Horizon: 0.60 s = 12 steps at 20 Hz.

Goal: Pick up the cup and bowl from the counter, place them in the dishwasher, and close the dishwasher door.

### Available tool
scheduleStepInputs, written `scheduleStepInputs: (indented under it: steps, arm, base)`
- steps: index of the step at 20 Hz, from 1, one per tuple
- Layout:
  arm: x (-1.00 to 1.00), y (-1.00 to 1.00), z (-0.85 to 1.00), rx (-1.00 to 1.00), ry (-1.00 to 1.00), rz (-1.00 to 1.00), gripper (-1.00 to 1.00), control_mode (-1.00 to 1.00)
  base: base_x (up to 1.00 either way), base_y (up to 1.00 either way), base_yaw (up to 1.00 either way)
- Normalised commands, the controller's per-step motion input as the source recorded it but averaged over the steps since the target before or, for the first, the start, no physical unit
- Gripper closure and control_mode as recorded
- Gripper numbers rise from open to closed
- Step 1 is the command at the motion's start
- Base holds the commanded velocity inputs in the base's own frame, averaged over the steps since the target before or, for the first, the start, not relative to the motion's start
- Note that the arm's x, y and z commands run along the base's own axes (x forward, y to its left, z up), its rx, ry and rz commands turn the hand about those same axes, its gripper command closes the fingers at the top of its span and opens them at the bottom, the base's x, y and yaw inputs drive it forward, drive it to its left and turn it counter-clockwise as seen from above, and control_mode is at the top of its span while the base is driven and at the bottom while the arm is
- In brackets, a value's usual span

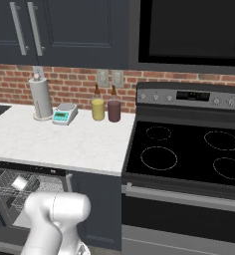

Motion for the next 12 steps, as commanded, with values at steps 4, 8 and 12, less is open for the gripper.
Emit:
scheduleStepInputs:
  steps: [4, 8, 12]
  arm:
    - [1.0, -0.52, -0.02, 0.0, 0.01, -0.17, -1.0, -1.0]
    - [1.0, -0.46, -0.1, 0.0, 0.19, -0.18, -1.0, -1.0]
    - [1.0, -0.49, -0.47, 0.0, 0.3, -0.23, -1.0, -1.0]
  base:
    - [0.0, 0.0, 0.0]
    - [0.0, 0.0, 0.0]
    - [0.0, 0.0, 0.0]
